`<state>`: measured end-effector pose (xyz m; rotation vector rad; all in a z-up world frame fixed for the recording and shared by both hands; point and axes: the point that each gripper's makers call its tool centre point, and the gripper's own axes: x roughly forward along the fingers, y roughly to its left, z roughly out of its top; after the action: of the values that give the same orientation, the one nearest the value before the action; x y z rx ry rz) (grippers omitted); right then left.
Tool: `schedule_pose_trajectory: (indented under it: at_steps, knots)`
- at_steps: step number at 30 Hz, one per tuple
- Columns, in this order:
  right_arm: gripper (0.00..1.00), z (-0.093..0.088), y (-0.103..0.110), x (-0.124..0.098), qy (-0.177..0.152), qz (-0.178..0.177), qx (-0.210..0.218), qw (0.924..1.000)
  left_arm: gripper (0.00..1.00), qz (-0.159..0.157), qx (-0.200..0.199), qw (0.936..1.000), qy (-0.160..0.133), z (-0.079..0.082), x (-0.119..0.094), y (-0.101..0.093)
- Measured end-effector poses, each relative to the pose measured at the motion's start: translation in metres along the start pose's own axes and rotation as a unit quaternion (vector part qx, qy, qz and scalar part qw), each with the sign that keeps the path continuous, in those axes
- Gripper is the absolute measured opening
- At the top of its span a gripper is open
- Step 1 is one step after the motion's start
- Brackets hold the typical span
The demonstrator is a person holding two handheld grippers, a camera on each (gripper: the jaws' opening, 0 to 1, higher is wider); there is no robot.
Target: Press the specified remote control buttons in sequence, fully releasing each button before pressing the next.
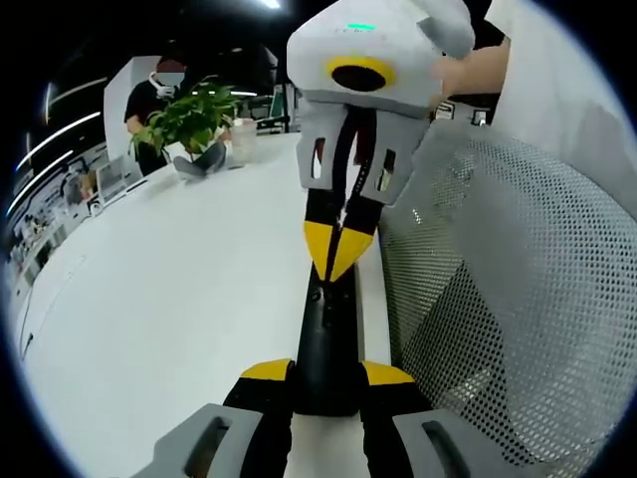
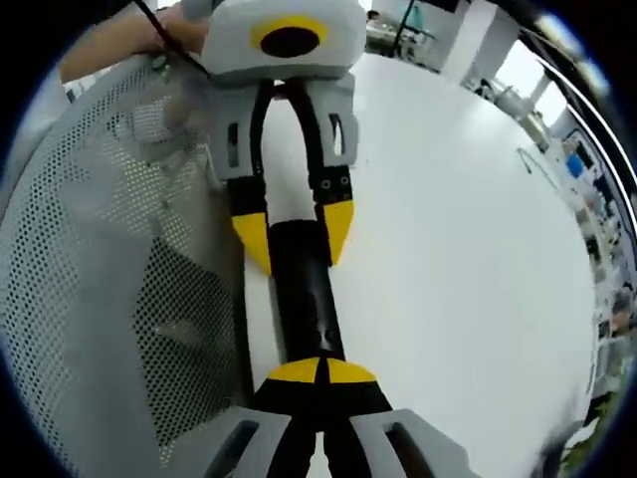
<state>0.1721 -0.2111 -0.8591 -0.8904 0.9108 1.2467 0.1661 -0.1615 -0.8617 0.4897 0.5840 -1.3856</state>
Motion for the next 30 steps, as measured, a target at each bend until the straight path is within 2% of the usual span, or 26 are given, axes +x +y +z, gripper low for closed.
schedule_pose_trajectory:
  at_steps: [5, 11, 16, 26, 30]
  knots:
    - [0.0, 0.0005, -0.0004, -0.0014, -0.049, 0.007, 0.047, 0.9977, 0.25, 0.002, -0.001, 1.0, 0.001, 0.0002, 0.0001, 0.0001]
    - [0.0, 0.0009, -0.0006, -0.0023, -0.073, 0.001, 0.068, 0.9951, 0.25, 0.002, 0.0, 1.0, 0.002, -0.0003, 0.0004, 0.0008]
    - [0.0, 0.001, -0.0001, -0.002, -0.065, 0.001, 0.043, 0.997, 0.25, 0.001, 0.0, 1.0, 0.002, -0.0003, 0.0006, 0.0011]
    - [0.0, -0.004, 0.0004, -0.0048, -0.061, 0.006, 0.043, 0.9972, 0.25, 0.0, 0.0, 1.0, 0.001, -0.0001, 0.0006, 0.0017]
    - [0.0, -0.0029, 0.001, -0.0025, -0.04, 0.005, 0.027, 0.9988, 0.25, -0.001, 0.0, 1.0, 0.001, -0.0001, 0.0006, 0.0014]
